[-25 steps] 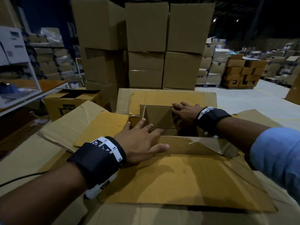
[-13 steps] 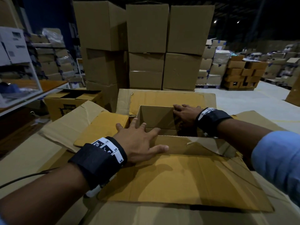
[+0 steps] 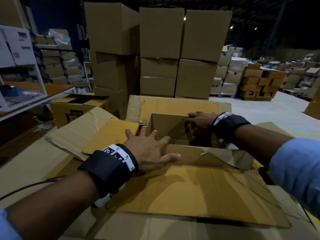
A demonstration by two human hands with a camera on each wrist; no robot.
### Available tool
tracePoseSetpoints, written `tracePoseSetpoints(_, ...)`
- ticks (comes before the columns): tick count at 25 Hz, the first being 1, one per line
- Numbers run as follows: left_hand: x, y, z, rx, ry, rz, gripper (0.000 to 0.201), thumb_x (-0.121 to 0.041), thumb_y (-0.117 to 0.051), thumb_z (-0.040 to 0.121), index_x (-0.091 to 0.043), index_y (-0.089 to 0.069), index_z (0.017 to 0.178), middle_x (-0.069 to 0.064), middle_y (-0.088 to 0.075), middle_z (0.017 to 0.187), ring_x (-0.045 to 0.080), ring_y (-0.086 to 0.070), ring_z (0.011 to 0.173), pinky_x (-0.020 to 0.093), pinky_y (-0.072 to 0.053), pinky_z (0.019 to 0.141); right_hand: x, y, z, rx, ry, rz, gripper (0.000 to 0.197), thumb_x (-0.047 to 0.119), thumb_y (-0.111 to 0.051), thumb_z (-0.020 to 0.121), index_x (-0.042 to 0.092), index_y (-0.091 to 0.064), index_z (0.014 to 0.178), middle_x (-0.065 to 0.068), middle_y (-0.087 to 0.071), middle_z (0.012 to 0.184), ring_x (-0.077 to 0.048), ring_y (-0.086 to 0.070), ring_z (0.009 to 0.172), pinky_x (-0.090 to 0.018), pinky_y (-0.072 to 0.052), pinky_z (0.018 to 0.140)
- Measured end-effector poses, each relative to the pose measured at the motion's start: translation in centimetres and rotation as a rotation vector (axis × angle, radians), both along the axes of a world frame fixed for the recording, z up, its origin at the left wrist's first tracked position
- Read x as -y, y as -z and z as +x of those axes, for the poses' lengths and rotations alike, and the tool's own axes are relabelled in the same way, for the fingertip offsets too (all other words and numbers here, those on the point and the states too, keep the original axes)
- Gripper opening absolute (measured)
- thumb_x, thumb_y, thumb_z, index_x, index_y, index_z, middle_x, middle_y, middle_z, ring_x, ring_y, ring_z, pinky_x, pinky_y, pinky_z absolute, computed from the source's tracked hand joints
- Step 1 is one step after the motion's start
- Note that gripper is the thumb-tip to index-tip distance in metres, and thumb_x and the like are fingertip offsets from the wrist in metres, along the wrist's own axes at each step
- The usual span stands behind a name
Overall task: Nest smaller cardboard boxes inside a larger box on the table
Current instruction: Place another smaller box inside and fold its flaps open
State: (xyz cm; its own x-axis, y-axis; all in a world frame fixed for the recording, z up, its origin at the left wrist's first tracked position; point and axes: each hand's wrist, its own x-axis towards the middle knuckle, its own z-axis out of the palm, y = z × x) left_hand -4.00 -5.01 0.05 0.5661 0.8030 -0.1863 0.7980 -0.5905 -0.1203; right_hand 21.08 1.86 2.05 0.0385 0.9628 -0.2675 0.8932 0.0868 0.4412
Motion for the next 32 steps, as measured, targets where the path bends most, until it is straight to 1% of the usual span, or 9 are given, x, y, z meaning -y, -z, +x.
tracePoseSetpoints(4,0.0,0.0,-0.2,0.000,-0.010,0.013,0.090,-0.086,-0.006,0.076,-0.044,-0.005,0.154,0.005,-0.005,0.166,0.036,0.000,0.151,0.077,0.001,0.109,-0.2,-2.2,0.5,-0.043,-0.069,0.052,0.056,0.035,-0.054,0.098,0.022,-0.037,0.149,-0.009,-0.045,0.148,-0.030,-0.041,0.135,-0.047,-0.041,0.108)
tracePoseSetpoints(6,0.1,-0.1,-0.2,-0.005,-0.008,0.022,0.090,-0.086,-0.006,0.076,-0.042,-0.006,0.155,0.006,-0.006,0.166,0.034,-0.001,0.152,0.076,0.003,0.110,0.0,-3.5,1.1,-0.047,-0.057,0.073,0.055,0.038,-0.055,0.097,0.022,-0.041,0.148,-0.008,-0.050,0.145,-0.028,-0.046,0.132,-0.045,-0.041,0.109)
tracePoseSetpoints(9,0.2,-0.3,-0.1,-0.008,-0.009,0.015,0.093,-0.085,-0.004,0.073,-0.040,-0.008,0.155,0.007,-0.006,0.166,0.032,-0.001,0.152,0.074,0.003,0.111,0.7,-5.1,2.0,-0.037,-0.012,0.080,0.055,0.040,-0.056,0.097,0.024,-0.041,0.148,-0.006,-0.050,0.146,-0.026,-0.049,0.130,-0.042,-0.042,0.108)
tracePoseSetpoints(16,0.2,-0.8,-0.4,-0.020,-0.022,0.022,0.101,-0.085,0.000,0.067,-0.038,-0.011,0.155,0.007,-0.006,0.166,0.032,0.001,0.152,0.073,0.001,0.112,3.8,-7.8,4.4,-0.100,0.078,0.057,0.051,0.039,-0.057,0.097,0.026,-0.044,0.145,-0.003,-0.049,0.147,-0.024,-0.048,0.132,-0.043,-0.039,0.111)
tracePoseSetpoints(19,0.0,-1.0,-0.5,-0.025,-0.020,0.018,0.101,-0.085,0.000,0.068,-0.037,-0.013,0.155,0.005,-0.005,0.166,0.030,0.003,0.152,0.073,0.002,0.112,5.5,-7.3,5.2,-0.078,0.083,0.016,0.051,0.040,-0.055,0.098,0.027,-0.044,0.146,-0.002,-0.048,0.149,-0.023,-0.048,0.133,-0.040,-0.038,0.111)
tracePoseSetpoints(21,-0.1,-1.2,-0.7,-0.030,-0.021,0.012,0.099,-0.085,-0.001,0.070,-0.036,-0.014,0.155,0.004,-0.004,0.166,0.029,0.005,0.152,0.073,0.002,0.112,6.4,-6.3,5.7,-0.061,0.080,-0.019,0.048,0.035,-0.053,0.100,0.028,-0.044,0.146,-0.004,-0.050,0.146,-0.024,-0.049,0.130,-0.037,-0.039,0.107)
tracePoseSetpoints(25,-0.2,-1.5,-0.7,-0.044,-0.040,0.044,0.087,-0.082,-0.009,0.083,-0.035,-0.016,0.156,0.003,-0.004,0.167,0.026,0.005,0.152,0.071,0.004,0.113,7.2,-4.0,7.1,-0.044,0.080,-0.102,0.041,0.025,-0.047,0.100,0.033,-0.053,0.140,0.000,-0.054,0.141,-0.022,-0.052,0.125,-0.041,-0.041,0.109)
tracePoseSetpoints(28,-0.1,-1.5,-0.7,-0.061,-0.043,0.058,0.084,-0.080,-0.010,0.086,-0.033,-0.021,0.155,0.003,-0.006,0.166,0.025,0.004,0.153,0.070,0.003,0.113,7.9,-3.6,8.0,-0.042,0.086,-0.090,0.040,0.025,-0.042,0.101,0.031,-0.055,0.139,0.002,-0.057,0.139,-0.021,-0.054,0.122,-0.040,-0.041,0.109)
tracePoseSetpoints(32,0.0,-1.2,-0.7,-0.087,-0.059,0.060,0.084,-0.080,-0.011,0.087,-0.032,-0.022,0.155,0.005,-0.003,0.166,0.026,0.005,0.152,0.070,0.003,0.114,8.7,-3.4,8.5,-0.063,0.093,-0.076,0.043,0.020,-0.038,0.102,0.028,-0.051,0.143,0.000,-0.056,0.141,-0.023,-0.053,0.124,-0.037,-0.040,0.109)
